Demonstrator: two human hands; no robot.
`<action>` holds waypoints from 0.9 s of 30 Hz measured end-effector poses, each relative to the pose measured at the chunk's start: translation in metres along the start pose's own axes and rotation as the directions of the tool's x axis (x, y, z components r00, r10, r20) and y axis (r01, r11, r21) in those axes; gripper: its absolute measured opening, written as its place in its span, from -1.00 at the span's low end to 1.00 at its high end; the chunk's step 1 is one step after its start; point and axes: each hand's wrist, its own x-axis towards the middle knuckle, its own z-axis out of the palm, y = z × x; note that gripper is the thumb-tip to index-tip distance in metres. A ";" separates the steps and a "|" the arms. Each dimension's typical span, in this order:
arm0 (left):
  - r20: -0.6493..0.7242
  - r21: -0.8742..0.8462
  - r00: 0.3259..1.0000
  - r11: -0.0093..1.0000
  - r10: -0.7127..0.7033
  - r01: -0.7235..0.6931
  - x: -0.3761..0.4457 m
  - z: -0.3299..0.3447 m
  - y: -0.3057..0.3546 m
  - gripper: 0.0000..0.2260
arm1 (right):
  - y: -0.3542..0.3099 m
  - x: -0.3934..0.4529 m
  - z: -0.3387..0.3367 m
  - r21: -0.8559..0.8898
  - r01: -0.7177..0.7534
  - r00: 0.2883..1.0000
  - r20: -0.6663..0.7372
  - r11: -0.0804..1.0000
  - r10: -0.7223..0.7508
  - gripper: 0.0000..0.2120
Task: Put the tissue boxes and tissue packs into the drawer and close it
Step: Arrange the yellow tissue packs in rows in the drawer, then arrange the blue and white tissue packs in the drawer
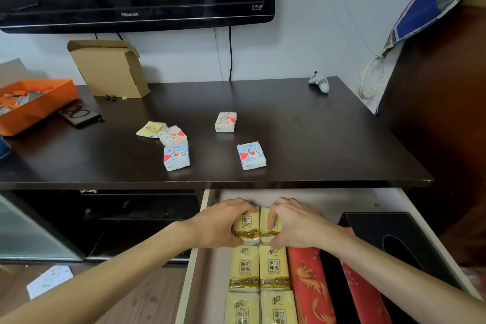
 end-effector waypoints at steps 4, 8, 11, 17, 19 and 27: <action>-0.007 0.021 1.000 1.000 0.007 -0.007 -0.002 0.002 0.001 -0.35 | -0.003 -0.005 -0.007 0.030 0.015 1.000 -0.010 0.999 -0.015 -0.65; -0.095 0.009 0.996 1.000 0.003 -0.002 -0.012 -0.008 0.010 -0.40 | -0.007 -0.017 -0.021 0.067 0.069 0.992 -0.108 0.995 -0.062 -0.76; -0.213 -0.099 0.976 0.995 -0.036 0.015 -0.034 -0.029 0.015 -0.57 | -0.011 -0.026 -0.038 0.163 0.126 0.971 -0.224 0.979 -0.087 -0.82; -0.512 -0.093 0.853 0.994 -0.101 0.062 -0.061 -0.088 -0.008 -0.70 | -0.018 -0.002 -0.075 0.268 0.348 0.879 -0.427 0.899 -0.213 -0.84; -0.558 0.002 0.814 0.980 -0.163 0.197 -0.057 -0.105 -0.026 -0.63 | -0.018 0.018 -0.084 0.207 0.360 0.867 -0.434 0.910 -0.244 -0.71; -0.373 0.131 0.854 0.890 -0.363 0.436 -0.049 -0.101 -0.060 -0.50 | -0.016 0.069 -0.093 0.019 0.270 0.944 -0.202 0.963 -0.261 -0.38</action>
